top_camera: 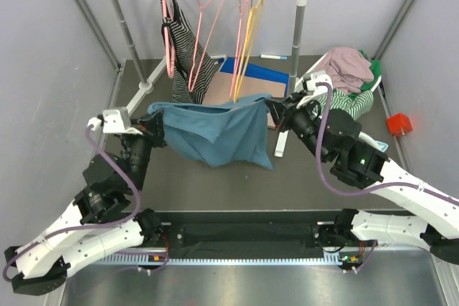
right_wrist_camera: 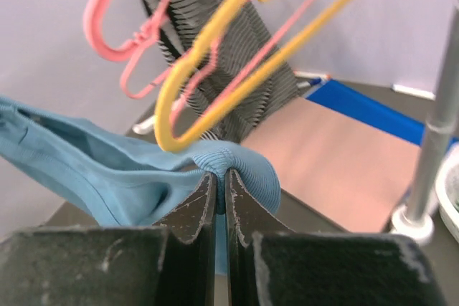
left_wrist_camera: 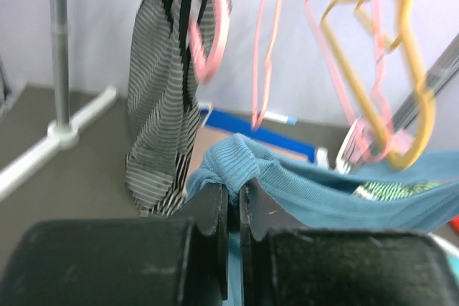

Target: Place the tank top on the hanger

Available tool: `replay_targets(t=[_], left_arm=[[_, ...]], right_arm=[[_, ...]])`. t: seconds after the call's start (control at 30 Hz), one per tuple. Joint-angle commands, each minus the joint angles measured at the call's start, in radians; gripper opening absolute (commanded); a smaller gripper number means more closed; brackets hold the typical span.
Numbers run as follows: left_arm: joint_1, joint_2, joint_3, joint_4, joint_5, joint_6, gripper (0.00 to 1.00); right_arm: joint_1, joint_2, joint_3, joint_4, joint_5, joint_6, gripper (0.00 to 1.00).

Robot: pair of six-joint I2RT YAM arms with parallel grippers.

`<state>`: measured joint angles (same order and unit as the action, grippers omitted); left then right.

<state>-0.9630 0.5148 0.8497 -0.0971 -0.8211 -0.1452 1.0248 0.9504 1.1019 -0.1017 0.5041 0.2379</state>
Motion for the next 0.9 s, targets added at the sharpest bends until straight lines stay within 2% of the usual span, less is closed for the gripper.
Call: replay_targets(t=[0.0, 0.13, 0.33, 0.5, 0.67, 0.73, 0.77, 0.83, 0.87], left_arm=[[0.003, 0.062, 0.164, 0.102, 0.054, 0.119, 0.00], [0.003, 0.102, 0.163, 0.054, 0.147, 0.095, 0.00], [0.003, 0.088, -0.049, -0.004, 0.201, -0.008, 0.00], [0.003, 0.073, -0.233, -0.081, 0.232, -0.163, 0.00], [0.003, 0.056, -0.380, -0.070, 0.347, -0.237, 0.00], [0.004, 0.060, -0.417, -0.052, 0.379, -0.244, 0.02], [0.003, 0.067, -0.426, -0.047, 0.391, -0.246, 0.08], [0.004, 0.088, -0.445, -0.038, 0.428, -0.243, 0.23], [0.003, 0.097, -0.449, -0.033, 0.433, -0.241, 0.50]], right_arm=[[0.004, 0.025, 0.122, 0.030, -0.119, -0.063, 0.00], [0.004, -0.004, 0.070, 0.045, -0.128, -0.040, 0.00], [0.004, -0.027, -0.153, 0.024, -0.105, 0.079, 0.00], [0.004, -0.022, -0.345, 0.019, -0.096, 0.216, 0.00], [0.004, -0.042, -0.441, -0.026, -0.053, 0.316, 0.00], [0.004, -0.048, -0.479, -0.032, -0.050, 0.356, 0.05], [0.004, -0.050, -0.488, -0.033, -0.050, 0.365, 0.07], [0.004, -0.048, -0.507, -0.047, -0.050, 0.389, 0.19], [0.003, -0.044, -0.510, -0.053, -0.050, 0.394, 0.24]])
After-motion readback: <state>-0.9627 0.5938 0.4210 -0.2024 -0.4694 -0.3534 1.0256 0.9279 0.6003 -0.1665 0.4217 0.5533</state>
